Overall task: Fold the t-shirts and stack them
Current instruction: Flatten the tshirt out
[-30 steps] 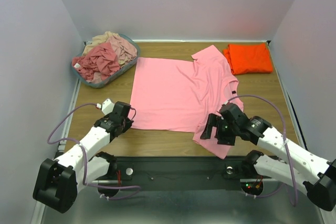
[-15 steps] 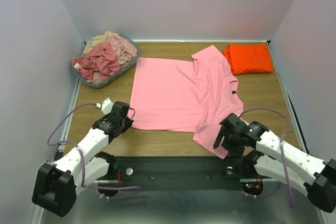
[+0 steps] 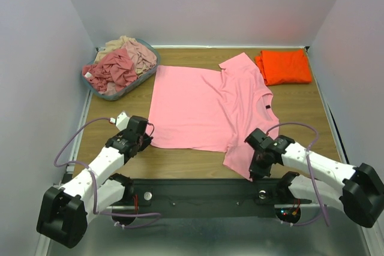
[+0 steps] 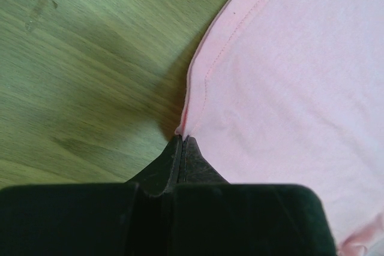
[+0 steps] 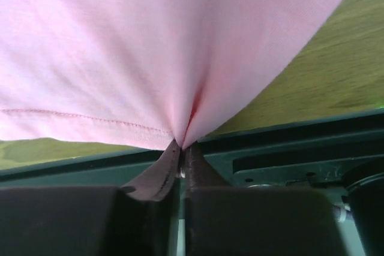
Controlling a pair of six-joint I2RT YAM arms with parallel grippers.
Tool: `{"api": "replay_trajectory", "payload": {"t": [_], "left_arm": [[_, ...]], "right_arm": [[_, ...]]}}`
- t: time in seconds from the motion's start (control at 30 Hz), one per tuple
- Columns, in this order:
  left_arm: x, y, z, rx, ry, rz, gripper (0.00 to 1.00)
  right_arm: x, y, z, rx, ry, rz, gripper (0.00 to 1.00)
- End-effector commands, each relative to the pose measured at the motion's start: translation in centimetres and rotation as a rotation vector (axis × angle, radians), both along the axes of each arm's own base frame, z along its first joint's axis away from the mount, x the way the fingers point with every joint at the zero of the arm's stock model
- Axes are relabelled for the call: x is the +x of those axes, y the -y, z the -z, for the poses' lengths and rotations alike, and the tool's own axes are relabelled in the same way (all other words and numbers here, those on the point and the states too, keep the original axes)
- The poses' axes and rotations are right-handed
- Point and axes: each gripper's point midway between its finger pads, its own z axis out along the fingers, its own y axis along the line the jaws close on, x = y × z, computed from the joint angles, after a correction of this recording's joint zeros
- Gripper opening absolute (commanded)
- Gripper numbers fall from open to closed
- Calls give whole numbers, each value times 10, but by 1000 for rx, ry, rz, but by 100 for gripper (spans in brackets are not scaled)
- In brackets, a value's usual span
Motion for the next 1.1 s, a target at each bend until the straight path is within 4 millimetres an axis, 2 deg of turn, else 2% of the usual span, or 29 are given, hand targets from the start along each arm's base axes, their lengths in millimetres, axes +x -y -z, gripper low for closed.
{"api": "replay_trajectory", "payload": {"t": [0.0, 0.03, 0.07, 0.1, 0.13, 0.17, 0.2, 0.3, 0.4, 0.53, 0.57, 0.6, 0.67, 0.77, 0.9, 1.07], "left_arm": [[4, -4, -11, 5, 33, -18, 0], [5, -4, -13, 5, 38, -21, 0], [4, -5, -14, 4, 35, -23, 0], [4, -4, -16, 0, 41, -24, 0], [4, -5, -16, -3, 41, -28, 0], [3, -4, -17, -7, 41, -25, 0], [3, -3, -17, -11, 40, -25, 0], [0, -1, -19, -28, 33, -24, 0], [-2, -4, -22, -28, 36, -41, 0], [-5, -11, -22, -6, 28, -72, 0], [-6, -12, -22, -4, 24, -77, 0], [-6, -12, -22, -5, 21, -78, 0], [-8, -9, -20, -19, 17, -67, 0], [-7, -4, -23, -44, 20, -49, 0], [-10, -8, -24, -31, 19, -67, 0], [0, 3, -33, -79, 61, -35, 0]], "right_arm": [[45, -5, -15, 24, 237, 45, 0], [41, 2, -19, 2, 234, 62, 0], [50, 3, -36, 12, 297, 98, 0], [42, 15, -40, -29, 280, 113, 0], [48, 17, -57, -16, 330, 150, 0], [40, 24, -54, -45, 301, 145, 1], [42, 24, -66, -33, 320, 167, 0], [35, 29, -85, 3, 337, 221, 0], [33, 28, -93, 20, 339, 226, 0], [27, 40, -107, -21, 336, 246, 1], [29, 41, -119, -2, 359, 275, 1], [29, 49, -124, -28, 377, 299, 0], [25, 51, -135, 5, 400, 292, 0], [23, 50, -131, 23, 394, 316, 1], [23, 50, -130, 17, 390, 317, 0], [28, 51, -124, -21, 392, 305, 0]]}}
